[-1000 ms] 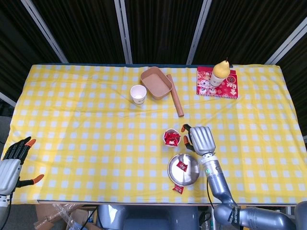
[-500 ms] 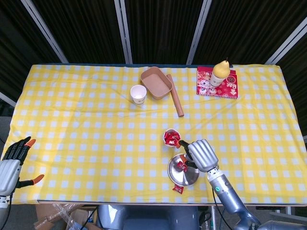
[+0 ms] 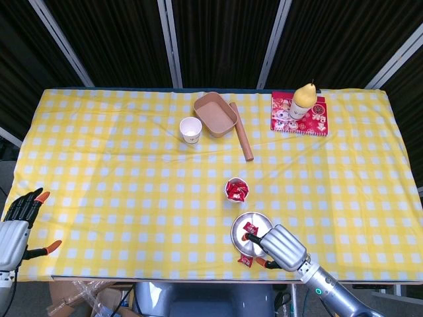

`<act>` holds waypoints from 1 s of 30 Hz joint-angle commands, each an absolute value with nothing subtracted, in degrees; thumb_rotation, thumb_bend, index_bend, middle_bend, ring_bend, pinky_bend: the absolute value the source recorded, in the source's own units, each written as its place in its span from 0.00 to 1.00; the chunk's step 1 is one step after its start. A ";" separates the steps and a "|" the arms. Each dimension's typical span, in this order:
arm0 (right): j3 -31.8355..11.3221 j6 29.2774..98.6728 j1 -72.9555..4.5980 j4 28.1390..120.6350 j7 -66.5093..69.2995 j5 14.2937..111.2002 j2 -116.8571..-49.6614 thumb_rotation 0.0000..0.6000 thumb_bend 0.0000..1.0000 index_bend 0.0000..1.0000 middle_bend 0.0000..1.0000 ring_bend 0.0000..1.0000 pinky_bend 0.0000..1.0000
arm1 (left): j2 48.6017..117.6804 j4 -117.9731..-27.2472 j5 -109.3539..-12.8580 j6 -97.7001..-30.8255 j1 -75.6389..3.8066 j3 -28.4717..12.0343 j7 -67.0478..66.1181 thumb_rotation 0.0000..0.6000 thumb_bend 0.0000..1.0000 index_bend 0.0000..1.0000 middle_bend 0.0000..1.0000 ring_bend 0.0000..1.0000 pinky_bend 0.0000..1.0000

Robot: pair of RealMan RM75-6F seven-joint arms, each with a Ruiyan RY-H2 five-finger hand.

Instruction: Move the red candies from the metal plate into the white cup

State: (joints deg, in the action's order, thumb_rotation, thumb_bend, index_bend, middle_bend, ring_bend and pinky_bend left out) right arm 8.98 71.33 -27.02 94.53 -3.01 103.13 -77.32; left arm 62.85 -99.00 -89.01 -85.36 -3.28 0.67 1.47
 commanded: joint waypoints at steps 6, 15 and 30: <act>11.21 73.33 -25.06 88.37 -6.58 108.21 -80.42 1.00 0.30 0.33 0.83 0.88 0.95 | 63.17 -98.57 -89.65 -86.23 -3.02 0.63 1.68 1.00 0.00 0.00 0.00 0.00 0.00; 11.31 71.48 -24.24 84.37 -9.64 108.36 -83.94 1.00 0.30 0.33 0.83 0.88 0.95 | 63.40 -98.15 -90.55 -87.23 -2.75 0.66 2.14 1.00 0.00 0.00 0.00 0.00 0.00; 10.99 70.81 -23.78 80.83 -8.41 107.40 -86.36 1.00 0.30 0.38 0.83 0.88 0.95 | 63.32 -97.96 -90.51 -87.12 -2.83 0.60 2.59 1.00 0.00 0.00 0.00 0.00 0.00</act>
